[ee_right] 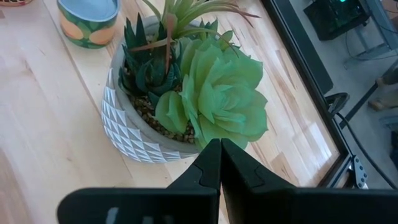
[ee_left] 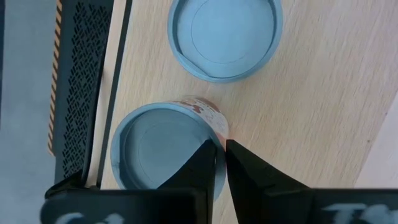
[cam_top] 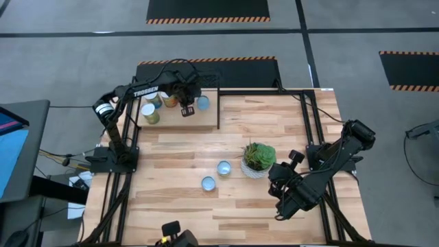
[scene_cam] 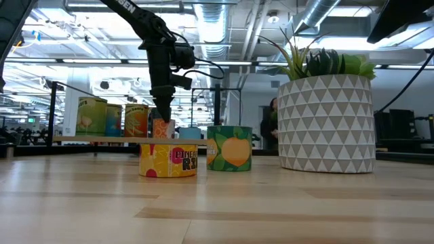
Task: Pick and place cans onto a shelf
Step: Put the canned meatballs on the shelf
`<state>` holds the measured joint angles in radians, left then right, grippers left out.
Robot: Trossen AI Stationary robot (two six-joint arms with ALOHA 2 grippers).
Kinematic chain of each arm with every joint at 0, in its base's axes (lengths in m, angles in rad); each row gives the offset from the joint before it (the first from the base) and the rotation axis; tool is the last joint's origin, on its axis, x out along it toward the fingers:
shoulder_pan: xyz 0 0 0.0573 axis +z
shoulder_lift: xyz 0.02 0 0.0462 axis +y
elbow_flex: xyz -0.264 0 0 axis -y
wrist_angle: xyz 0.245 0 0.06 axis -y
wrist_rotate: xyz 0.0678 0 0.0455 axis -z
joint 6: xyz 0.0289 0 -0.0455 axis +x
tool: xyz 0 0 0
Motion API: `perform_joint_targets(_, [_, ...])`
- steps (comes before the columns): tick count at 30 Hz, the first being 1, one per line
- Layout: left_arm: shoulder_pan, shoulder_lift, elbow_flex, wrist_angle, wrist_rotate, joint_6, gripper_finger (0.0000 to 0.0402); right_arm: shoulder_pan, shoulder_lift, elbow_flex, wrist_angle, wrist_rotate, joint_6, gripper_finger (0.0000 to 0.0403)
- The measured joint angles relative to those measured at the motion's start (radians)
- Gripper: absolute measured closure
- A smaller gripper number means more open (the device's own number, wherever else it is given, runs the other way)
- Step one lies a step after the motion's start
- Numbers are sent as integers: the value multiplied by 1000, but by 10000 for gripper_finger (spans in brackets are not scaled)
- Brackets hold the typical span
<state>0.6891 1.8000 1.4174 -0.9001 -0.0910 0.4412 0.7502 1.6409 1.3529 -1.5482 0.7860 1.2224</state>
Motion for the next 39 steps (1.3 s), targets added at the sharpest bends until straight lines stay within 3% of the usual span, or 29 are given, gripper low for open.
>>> perform_joint_targets(30, [-1, 0, -1, -3, -3, 22, 374, 0, 0, 1, 9, 0, 0, 375])
perform_joint_targets(39, [-3, 2, -2, -2, -76, 26, 374, 0, 0, 1, 9, 0, -1, 375])
